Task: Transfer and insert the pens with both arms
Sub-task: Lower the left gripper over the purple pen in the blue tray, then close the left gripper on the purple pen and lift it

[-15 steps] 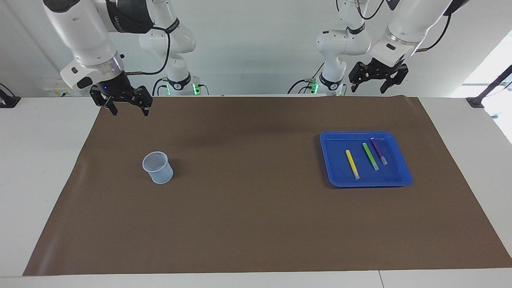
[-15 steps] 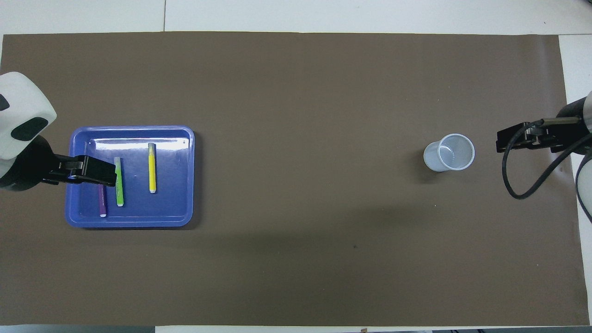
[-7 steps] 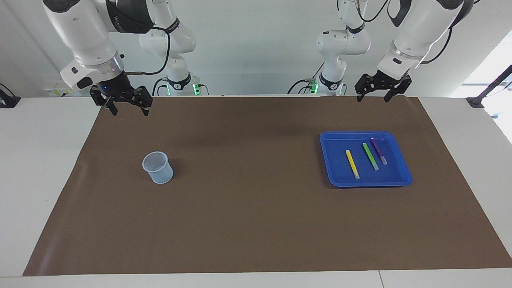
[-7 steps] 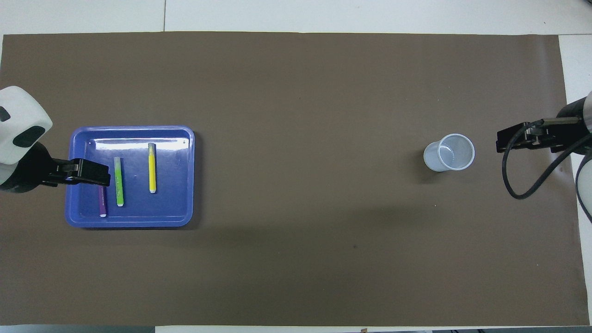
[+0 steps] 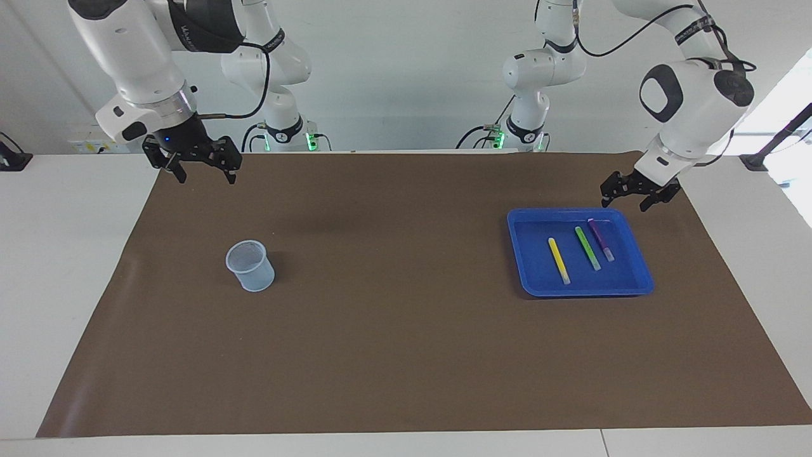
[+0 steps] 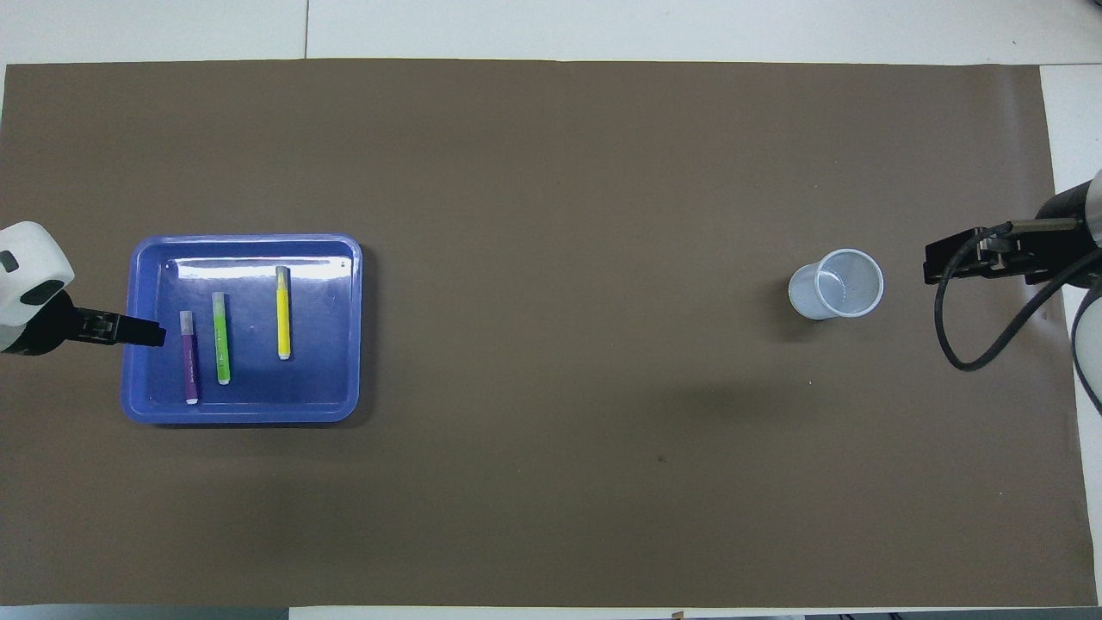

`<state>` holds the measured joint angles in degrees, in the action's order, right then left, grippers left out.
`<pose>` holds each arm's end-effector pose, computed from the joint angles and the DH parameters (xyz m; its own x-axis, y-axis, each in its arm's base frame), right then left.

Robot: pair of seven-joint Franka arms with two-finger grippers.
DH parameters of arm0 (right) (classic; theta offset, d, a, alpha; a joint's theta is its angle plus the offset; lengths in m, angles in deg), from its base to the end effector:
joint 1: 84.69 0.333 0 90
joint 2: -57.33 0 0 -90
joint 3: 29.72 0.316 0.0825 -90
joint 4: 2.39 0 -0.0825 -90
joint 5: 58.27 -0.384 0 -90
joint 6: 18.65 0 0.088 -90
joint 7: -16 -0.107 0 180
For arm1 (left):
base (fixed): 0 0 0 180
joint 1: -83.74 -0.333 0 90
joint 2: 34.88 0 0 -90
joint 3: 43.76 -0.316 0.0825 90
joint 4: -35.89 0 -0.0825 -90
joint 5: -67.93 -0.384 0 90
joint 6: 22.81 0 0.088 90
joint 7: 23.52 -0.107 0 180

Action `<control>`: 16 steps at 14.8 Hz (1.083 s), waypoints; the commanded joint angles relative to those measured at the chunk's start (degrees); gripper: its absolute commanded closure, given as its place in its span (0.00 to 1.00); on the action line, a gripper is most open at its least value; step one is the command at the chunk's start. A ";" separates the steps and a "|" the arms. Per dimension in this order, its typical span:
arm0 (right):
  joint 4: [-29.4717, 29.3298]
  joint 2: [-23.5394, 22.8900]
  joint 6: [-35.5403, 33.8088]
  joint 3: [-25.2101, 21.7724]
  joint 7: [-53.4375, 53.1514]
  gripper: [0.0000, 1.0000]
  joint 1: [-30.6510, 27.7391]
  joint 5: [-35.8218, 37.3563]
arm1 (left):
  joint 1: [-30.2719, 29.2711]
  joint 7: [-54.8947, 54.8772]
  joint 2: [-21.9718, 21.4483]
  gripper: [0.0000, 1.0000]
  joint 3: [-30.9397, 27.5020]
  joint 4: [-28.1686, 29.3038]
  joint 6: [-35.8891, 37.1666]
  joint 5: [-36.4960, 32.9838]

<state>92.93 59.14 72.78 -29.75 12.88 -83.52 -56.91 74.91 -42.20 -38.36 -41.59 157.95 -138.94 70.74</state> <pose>0.5448 0.0083 0.6002 0.9988 -0.0340 -0.0350 -0.0331 -0.9991 0.0256 0.5200 0.0577 0.4315 0.9820 -0.1867 -0.0279 -0.1851 -0.9813 0.0524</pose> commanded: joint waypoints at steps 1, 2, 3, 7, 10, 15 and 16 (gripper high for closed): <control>0.74 0.74 -0.02 0.13 1.28 0.00 -0.65 -0.91 | -0.93 -1.36 5.49 0.00 0.38 -0.25 -5.67 0.45; 0.74 0.74 -0.02 0.21 1.28 0.00 -0.56 -0.91 | -1.02 -1.36 6.55 0.00 0.38 0.02 -7.08 0.45; 0.74 0.74 -0.02 0.13 1.28 0.00 -0.56 -0.91 | -1.10 -1.27 7.08 0.01 0.38 0.28 -8.49 0.45; 0.74 0.74 -0.02 0.13 1.28 0.00 -0.65 -0.91 | -1.19 -1.27 8.49 0.16 0.38 1.95 -11.83 0.19; 0.74 0.74 -0.02 0.13 1.28 0.00 -0.65 -0.91 | -1.28 -1.10 9.63 0.24 0.29 3.53 -14.20 0.10; 0.83 0.74 -0.11 0.13 1.28 0.00 -0.56 -0.91 | -1.37 -0.92 9.99 0.28 0.29 6.08 -16.15 0.10; 1.00 0.74 -0.11 0.21 1.37 0.00 -0.56 -0.91 | -1.37 -0.92 9.90 0.30 0.29 6.26 -16.15 0.10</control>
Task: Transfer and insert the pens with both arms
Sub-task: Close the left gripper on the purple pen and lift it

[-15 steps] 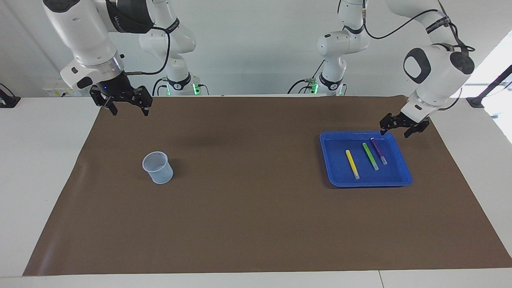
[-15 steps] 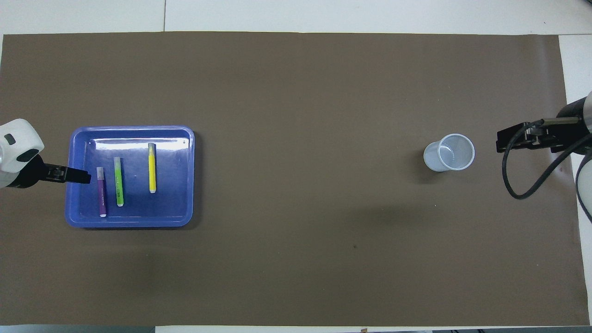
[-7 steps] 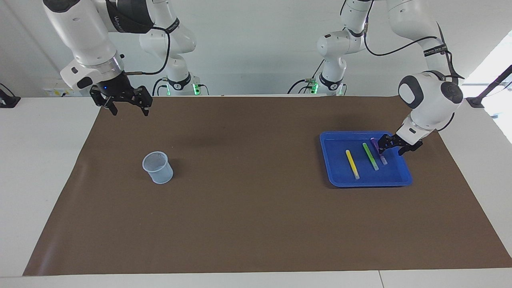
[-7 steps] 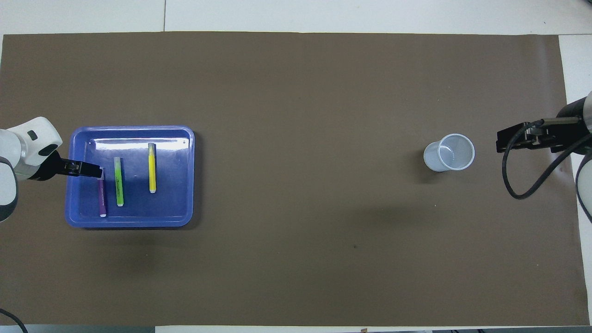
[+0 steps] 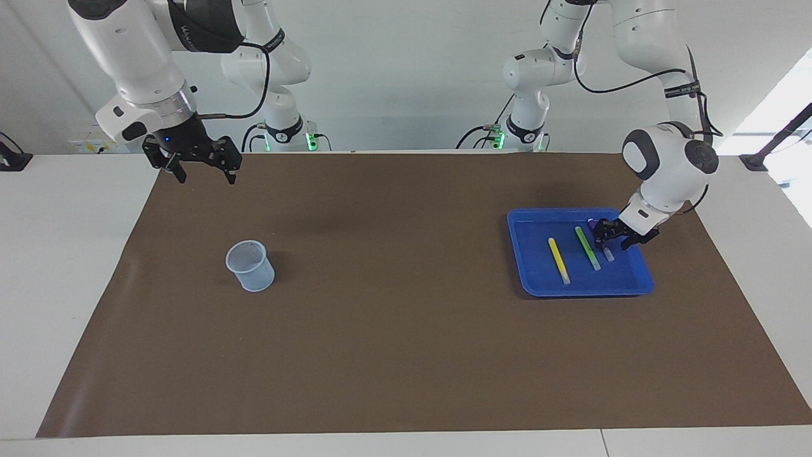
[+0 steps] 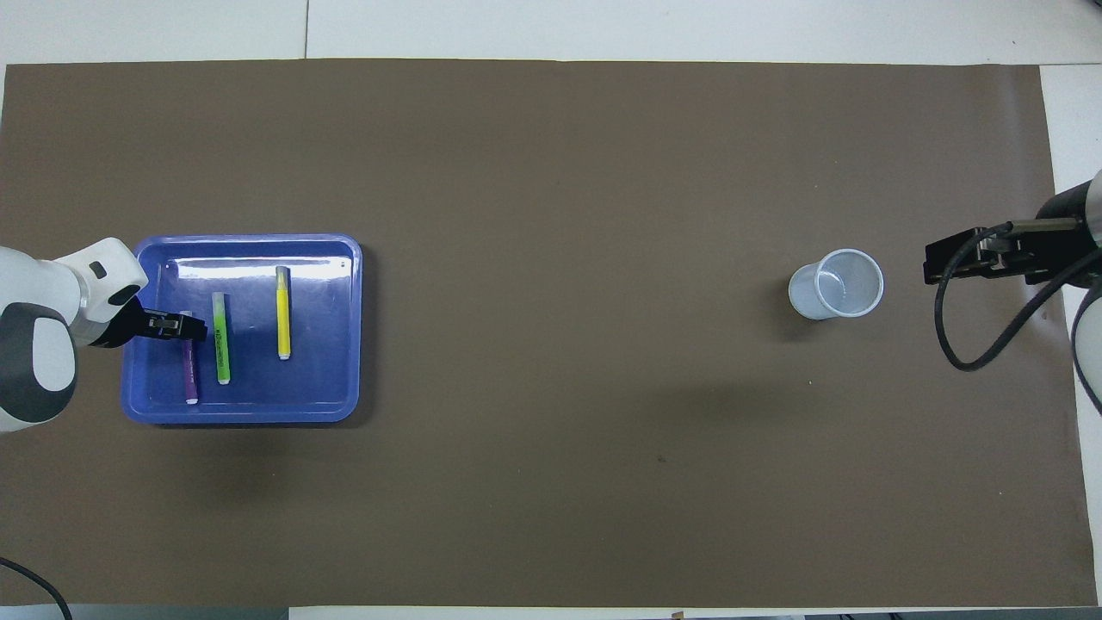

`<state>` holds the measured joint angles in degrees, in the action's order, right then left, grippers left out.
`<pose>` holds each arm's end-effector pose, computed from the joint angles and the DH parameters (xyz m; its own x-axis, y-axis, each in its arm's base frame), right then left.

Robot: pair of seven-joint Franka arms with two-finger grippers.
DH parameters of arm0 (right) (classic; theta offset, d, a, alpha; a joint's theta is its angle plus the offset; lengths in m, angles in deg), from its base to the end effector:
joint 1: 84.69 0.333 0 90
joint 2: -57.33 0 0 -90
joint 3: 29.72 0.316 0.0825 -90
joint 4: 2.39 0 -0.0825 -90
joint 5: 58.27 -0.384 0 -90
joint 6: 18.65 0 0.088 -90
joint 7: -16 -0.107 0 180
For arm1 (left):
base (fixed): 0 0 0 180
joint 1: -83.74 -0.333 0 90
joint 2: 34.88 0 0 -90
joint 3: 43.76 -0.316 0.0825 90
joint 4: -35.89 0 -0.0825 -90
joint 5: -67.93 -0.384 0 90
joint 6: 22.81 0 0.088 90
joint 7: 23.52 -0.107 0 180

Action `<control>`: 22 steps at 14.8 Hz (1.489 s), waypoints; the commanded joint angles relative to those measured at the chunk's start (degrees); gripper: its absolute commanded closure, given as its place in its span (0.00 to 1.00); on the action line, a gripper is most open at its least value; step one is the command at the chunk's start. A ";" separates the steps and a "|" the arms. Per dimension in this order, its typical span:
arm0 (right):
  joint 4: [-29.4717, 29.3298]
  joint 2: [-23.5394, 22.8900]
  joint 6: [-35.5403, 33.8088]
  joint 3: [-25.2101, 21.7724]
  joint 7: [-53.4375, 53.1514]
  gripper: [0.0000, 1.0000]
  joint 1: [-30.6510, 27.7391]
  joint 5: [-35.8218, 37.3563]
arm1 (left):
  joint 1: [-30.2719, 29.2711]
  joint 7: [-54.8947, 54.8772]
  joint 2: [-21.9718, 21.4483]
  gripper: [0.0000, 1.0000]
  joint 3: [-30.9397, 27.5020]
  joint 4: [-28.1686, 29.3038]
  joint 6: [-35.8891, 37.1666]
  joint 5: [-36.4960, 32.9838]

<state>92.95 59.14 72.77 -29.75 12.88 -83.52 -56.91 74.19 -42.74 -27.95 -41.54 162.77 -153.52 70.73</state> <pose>0.5448 0.0083 0.6000 0.9988 -0.0340 -0.0355 -0.0331 -0.9991 0.0256 0.5321 0.0674 0.3189 0.9839 -0.1745 -0.0385 -0.1723 -0.9835 0.0557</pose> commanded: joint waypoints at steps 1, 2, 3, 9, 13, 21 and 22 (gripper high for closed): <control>0.99 0.83 -0.19 0.13 1.45 0.00 -0.56 -0.91 | -0.65 -0.21 -0.52 0.32 0.24 1.52 -1.57 0.19; 0.99 0.83 -0.11 0.12 1.45 0.00 -0.56 -0.91 | -0.65 0.06 -0.52 0.34 0.24 1.61 -1.57 0.10; 0.99 0.92 -0.11 0.12 1.45 0.00 -0.56 -0.91 | -0.65 0.15 -0.43 0.35 0.24 1.70 -1.66 0.10; 1.87 1.36 -0.02 0.21 1.37 0.00 -0.30 -0.91 | -0.83 0.15 -0.34 0.38 0.15 2.05 -1.75 0.10; 1.87 1.36 -0.02 0.21 1.19 0.00 -0.04 -0.91 | -1.09 0.15 -0.34 0.42 0.15 2.93 -3.07 0.10; 1.87 1.45 -0.02 0.21 1.19 0.00 0.05 -0.91 | -1.18 0.85 -0.34 0.93 0.15 3.02 -3.07 0.10; 1.87 1.45 -0.02 0.21 1.19 0.00 0.05 -0.91 | -1.09 0.94 -0.26 1.00 0.15 3.02 -3.07 0.10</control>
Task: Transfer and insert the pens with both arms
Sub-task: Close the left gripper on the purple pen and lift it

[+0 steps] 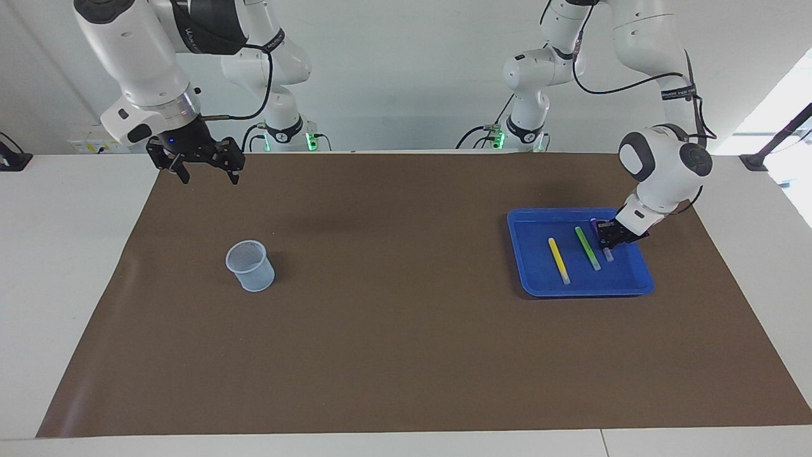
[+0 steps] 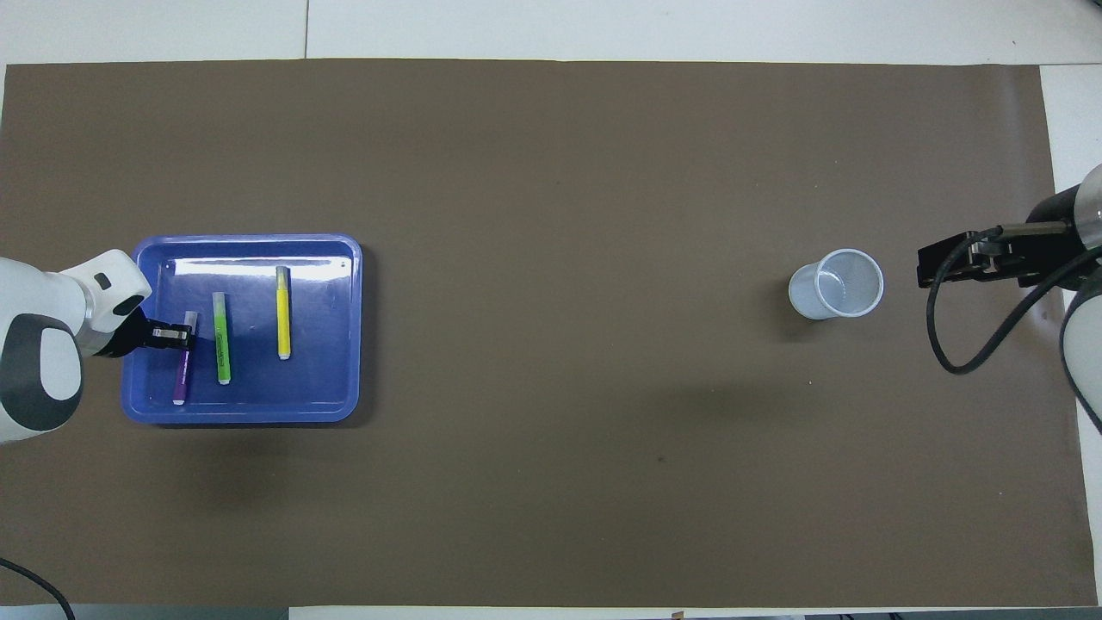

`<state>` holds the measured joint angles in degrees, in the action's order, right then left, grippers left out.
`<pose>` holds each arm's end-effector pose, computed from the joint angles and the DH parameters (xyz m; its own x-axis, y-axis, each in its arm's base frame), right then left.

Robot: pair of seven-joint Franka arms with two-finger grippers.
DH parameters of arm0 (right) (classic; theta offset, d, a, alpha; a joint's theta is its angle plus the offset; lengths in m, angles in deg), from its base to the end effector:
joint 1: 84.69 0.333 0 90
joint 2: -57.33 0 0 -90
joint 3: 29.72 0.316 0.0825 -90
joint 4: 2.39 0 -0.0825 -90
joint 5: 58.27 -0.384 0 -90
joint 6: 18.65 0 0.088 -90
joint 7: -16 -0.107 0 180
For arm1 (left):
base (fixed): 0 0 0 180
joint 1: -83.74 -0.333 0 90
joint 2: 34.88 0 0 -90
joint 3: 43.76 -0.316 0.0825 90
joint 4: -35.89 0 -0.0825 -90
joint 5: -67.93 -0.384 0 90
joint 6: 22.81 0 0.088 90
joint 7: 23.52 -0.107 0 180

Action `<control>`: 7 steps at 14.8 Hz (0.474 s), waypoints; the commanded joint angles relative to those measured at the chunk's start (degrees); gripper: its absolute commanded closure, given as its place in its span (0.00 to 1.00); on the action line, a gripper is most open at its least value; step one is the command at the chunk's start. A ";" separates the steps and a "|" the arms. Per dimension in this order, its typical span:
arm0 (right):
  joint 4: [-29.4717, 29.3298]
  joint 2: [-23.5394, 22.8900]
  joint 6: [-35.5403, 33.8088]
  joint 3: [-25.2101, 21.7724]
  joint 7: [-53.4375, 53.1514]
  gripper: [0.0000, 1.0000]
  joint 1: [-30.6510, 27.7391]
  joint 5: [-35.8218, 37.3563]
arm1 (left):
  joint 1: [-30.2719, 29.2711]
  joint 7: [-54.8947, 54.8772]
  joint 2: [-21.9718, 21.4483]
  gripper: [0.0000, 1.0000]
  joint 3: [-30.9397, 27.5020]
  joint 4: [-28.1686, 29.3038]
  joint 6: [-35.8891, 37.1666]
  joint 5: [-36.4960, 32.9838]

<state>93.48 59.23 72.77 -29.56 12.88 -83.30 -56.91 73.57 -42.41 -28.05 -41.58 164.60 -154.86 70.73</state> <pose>0.5438 0.0123 0.5965 0.9987 -0.0268 -0.0431 -0.0257 -0.9993 0.0262 0.5237 0.0725 0.3086 0.9866 -0.1567 -0.0456 -0.1541 -0.9864 0.0566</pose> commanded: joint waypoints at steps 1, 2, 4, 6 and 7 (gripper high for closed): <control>1.34 1.35 -0.02 0.01 1.19 0.00 -0.16 -0.91 | -0.56 0.61 -0.24 1.00 0.19 1.19 -1.72 0.10; 1.34 1.35 -0.02 0.01 1.19 0.00 -0.16 -0.91 | -0.56 0.61 -0.24 1.00 0.19 1.19 -1.72 0.10; 1.34 1.27 -0.02 0.10 1.19 0.00 -0.16 -0.91 | -0.56 0.61 -0.24 1.00 0.19 1.11 -1.72 0.10; 1.34 1.27 -0.02 0.10 1.19 0.00 -0.16 -0.91 | -0.56 0.96 -0.15 1.00 0.19 1.11 -1.81 0.01; 1.34 1.27 -0.02 0.10 1.19 0.00 -0.16 -1.00 | -0.56 0.96 -0.15 1.00 0.19 1.11 -1.81 0.01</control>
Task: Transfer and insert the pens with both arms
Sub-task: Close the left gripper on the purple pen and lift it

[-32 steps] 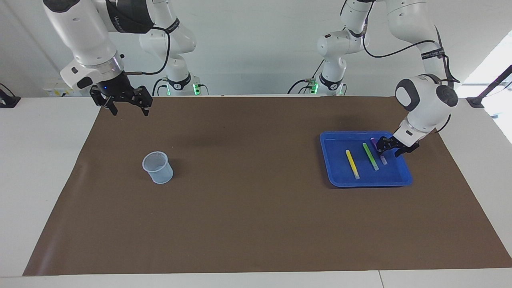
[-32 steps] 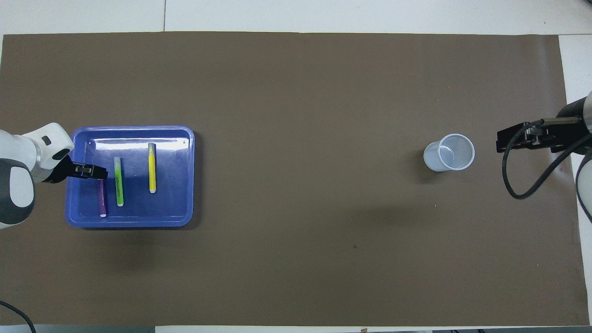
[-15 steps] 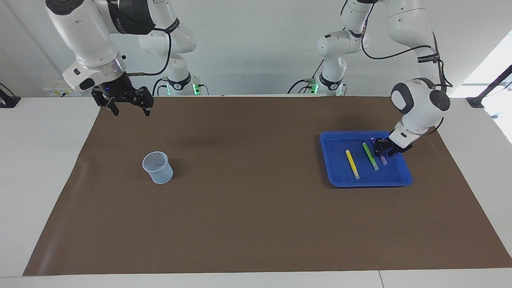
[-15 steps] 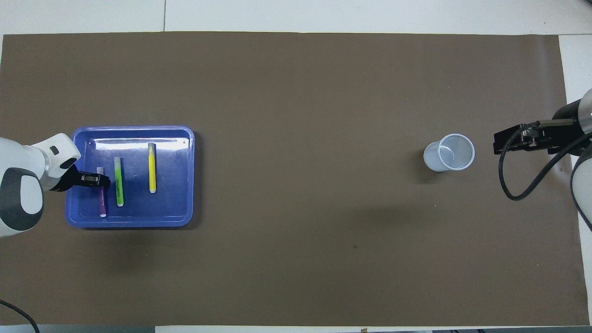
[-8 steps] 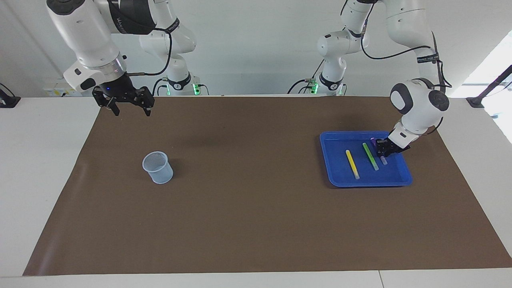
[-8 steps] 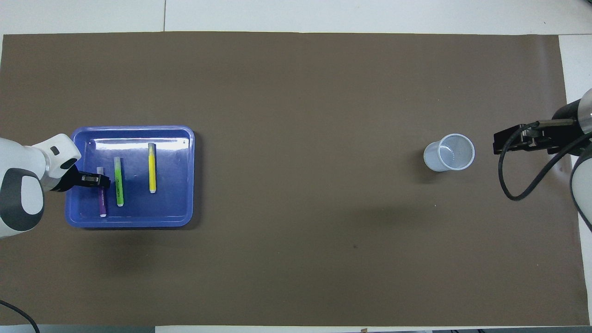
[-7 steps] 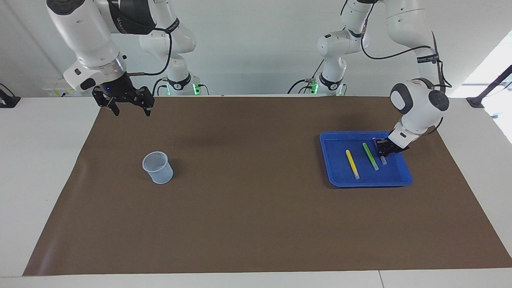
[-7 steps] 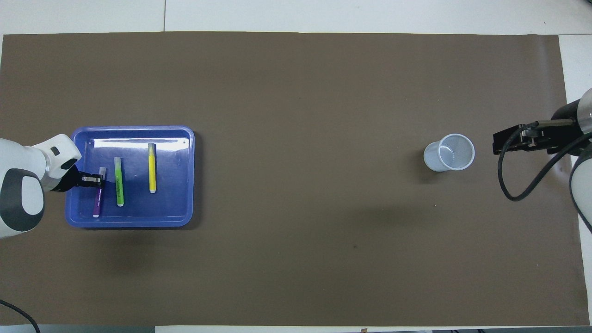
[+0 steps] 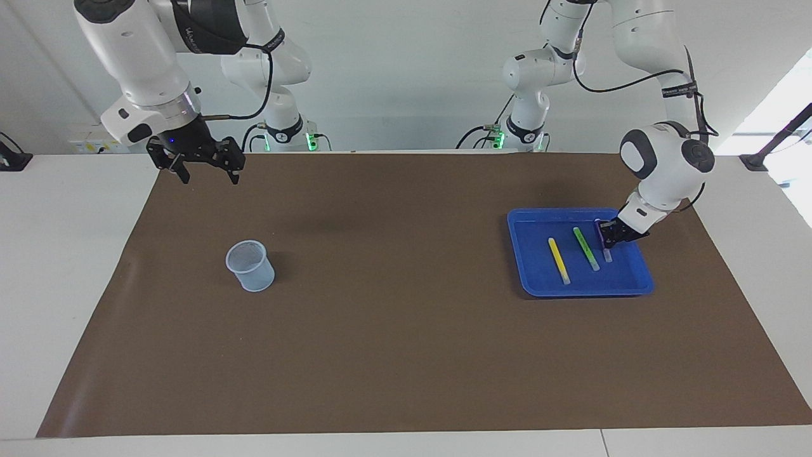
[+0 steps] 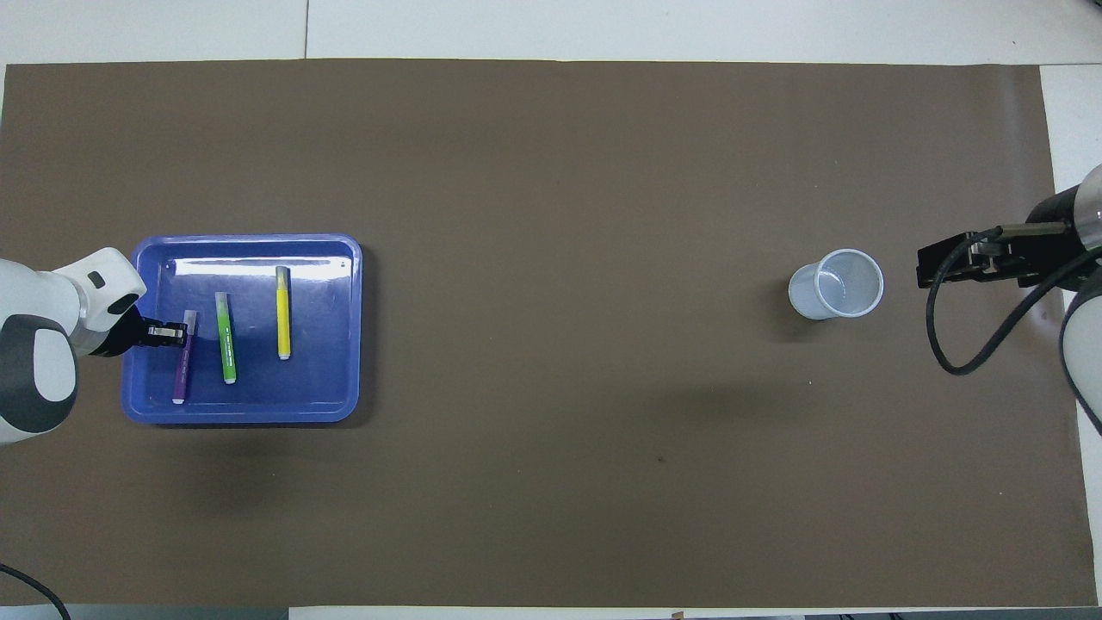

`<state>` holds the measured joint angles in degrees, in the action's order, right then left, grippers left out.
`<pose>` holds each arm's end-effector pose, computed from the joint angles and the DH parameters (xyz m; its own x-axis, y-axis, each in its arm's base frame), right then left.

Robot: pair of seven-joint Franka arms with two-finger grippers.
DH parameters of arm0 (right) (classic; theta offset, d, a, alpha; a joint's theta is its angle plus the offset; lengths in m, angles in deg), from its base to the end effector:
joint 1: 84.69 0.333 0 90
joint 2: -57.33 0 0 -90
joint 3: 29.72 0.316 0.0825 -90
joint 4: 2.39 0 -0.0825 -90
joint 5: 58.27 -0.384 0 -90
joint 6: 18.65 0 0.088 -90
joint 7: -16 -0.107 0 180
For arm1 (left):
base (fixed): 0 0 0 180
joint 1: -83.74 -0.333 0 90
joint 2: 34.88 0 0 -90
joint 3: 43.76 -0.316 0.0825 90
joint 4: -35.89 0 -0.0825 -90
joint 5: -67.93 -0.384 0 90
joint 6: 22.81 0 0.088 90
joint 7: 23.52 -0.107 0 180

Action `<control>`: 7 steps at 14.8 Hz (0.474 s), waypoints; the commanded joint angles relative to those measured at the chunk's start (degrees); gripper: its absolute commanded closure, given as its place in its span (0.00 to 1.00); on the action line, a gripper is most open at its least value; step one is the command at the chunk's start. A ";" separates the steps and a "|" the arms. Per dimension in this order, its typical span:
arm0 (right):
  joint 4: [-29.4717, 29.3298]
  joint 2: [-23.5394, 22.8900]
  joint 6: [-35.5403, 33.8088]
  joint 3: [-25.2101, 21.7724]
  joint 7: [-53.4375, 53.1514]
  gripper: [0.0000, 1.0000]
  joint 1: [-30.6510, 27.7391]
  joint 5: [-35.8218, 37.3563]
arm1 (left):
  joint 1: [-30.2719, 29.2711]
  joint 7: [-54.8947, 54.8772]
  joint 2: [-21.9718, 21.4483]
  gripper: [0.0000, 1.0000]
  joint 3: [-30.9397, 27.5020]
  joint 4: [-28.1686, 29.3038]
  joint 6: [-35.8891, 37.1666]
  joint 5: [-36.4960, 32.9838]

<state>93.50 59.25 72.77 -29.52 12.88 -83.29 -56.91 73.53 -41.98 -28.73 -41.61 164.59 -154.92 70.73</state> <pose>0.5437 0.0127 0.5965 0.9987 -0.0260 -0.0431 -0.0248 -0.9993 0.0262 0.5240 0.0732 0.3150 0.9884 -0.1480 -0.0337 -0.1462 -0.9879 0.0520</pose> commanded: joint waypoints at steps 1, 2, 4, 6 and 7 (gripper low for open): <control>1.32 1.24 -0.02 0.15 1.10 0.00 -0.17 -1.00 | -0.52 0.53 0.53 1.00 0.22 1.20 -2.02 0.01; 1.32 1.24 0.07 0.15 1.10 0.00 -0.17 -1.00 | -0.52 0.44 0.53 1.00 0.22 1.20 -2.54 -0.07; 1.32 1.24 0.07 0.15 1.10 0.00 -0.17 -1.00 | -0.52 0.44 0.88 1.00 0.22 1.73 -3.42 -0.16; 1.32 1.24 0.07 0.15 1.10 0.00 -0.17 -1.00 | -0.52 0.44 0.88 0.99 0.22 1.99 -3.60 -0.16; 1.32 1.24 0.07 0.24 1.19 0.00 -0.17 -1.00 | -0.52 0.35 0.88 0.95 0.22 2.17 -3.69 -0.16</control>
<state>93.50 59.25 72.77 -29.46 12.88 -83.27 -56.92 73.53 -41.92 -28.72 -41.61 164.77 -155.72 70.73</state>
